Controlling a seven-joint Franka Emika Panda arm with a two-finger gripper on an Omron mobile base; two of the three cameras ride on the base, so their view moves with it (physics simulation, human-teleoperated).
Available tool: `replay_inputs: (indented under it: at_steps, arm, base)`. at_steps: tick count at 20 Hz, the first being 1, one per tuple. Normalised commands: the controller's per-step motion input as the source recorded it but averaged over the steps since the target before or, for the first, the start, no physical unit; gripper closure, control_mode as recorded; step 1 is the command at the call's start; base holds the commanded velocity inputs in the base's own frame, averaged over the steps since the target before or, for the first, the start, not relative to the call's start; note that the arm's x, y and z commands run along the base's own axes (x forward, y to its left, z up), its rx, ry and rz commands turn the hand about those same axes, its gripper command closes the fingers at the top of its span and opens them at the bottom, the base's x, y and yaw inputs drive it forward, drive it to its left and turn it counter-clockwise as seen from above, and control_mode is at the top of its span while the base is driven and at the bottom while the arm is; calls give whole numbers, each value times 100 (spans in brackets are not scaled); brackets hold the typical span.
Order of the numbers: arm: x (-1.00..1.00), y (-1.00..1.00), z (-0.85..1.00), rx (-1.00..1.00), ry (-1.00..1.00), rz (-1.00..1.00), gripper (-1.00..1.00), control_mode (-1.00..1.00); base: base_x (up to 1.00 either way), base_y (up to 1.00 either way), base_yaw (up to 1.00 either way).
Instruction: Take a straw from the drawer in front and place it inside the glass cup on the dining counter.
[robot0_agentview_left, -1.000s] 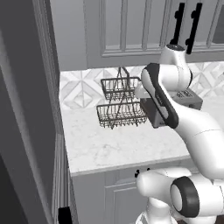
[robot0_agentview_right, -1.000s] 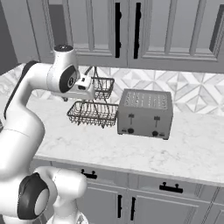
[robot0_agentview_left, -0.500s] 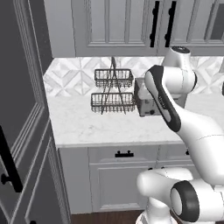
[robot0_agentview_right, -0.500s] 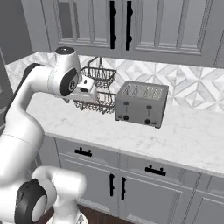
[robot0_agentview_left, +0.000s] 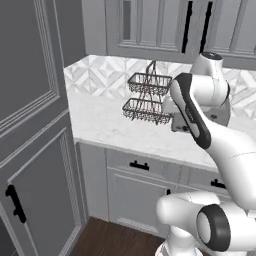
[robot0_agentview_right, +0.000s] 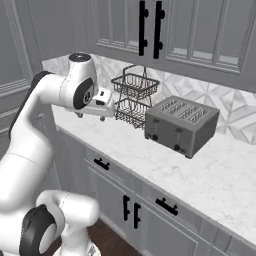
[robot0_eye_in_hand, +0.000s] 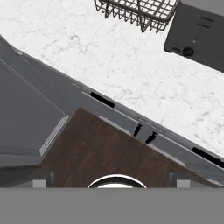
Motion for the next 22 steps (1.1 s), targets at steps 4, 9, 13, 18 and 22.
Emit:
replay_inputs:
  at_steps: [4,9,13,18,22]
  arm:
    - [0,0,0,0,0,0,-100,100]
    - [0,0,0,0,0,0,-100,100]
    - [0,0,0,0,0,0,-100,100]
    - [0,0,0,0,0,0,-100,100]
    - [-5,-31,-9,1,0,14,-100,-100]
  base:
    - [-8,-84,60]
    - [-4,-76,54]
    - [0,-67,53]
    - [-12,-78,48]
    - [-12,-41,20]
